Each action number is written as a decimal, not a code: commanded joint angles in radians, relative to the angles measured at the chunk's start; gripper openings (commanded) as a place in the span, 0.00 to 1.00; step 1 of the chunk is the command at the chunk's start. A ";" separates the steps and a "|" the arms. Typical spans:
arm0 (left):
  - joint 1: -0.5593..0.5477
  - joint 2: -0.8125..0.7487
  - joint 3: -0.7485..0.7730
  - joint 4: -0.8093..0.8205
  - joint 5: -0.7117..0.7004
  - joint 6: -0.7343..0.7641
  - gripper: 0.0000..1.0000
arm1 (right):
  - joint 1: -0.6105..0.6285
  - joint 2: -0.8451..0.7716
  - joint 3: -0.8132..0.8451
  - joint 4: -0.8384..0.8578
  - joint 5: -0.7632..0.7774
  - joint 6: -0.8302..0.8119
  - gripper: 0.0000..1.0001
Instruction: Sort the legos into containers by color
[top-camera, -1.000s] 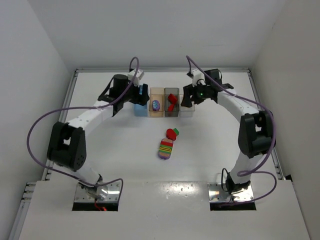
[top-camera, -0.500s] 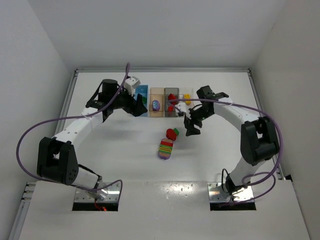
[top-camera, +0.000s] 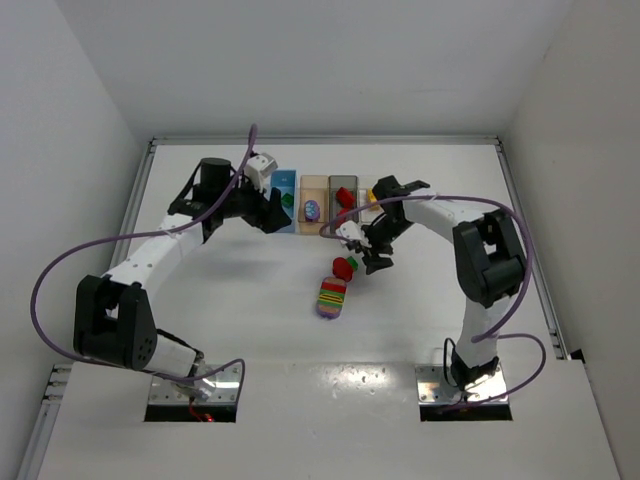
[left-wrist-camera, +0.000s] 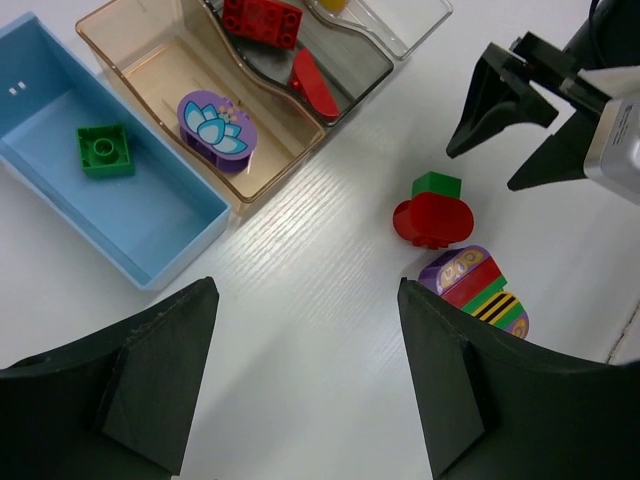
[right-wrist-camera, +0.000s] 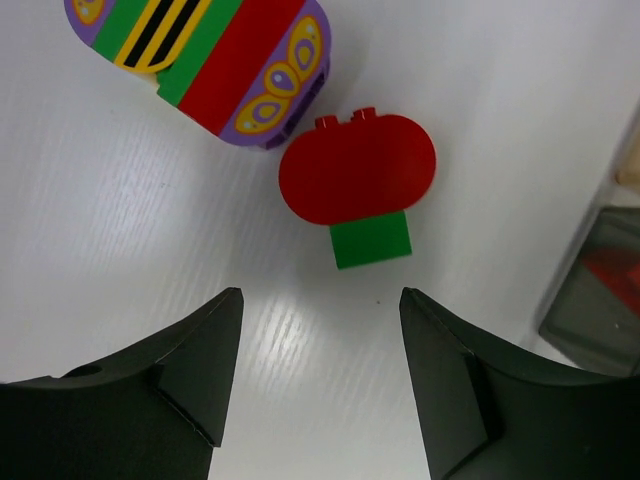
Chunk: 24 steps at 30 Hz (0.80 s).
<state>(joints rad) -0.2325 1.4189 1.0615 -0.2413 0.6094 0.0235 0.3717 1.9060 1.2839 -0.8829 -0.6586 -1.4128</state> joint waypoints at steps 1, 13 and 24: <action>0.015 -0.035 0.012 0.014 0.004 0.018 0.78 | 0.021 0.021 0.040 -0.011 -0.036 -0.074 0.64; 0.024 0.003 0.022 0.014 0.004 0.018 0.78 | 0.049 0.076 0.049 0.042 -0.015 -0.064 0.64; 0.024 0.032 0.031 0.014 0.004 0.018 0.78 | 0.058 0.105 0.071 0.081 0.005 -0.044 0.65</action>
<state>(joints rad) -0.2207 1.4475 1.0615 -0.2466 0.6060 0.0261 0.4156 2.0064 1.3170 -0.8261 -0.6315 -1.4422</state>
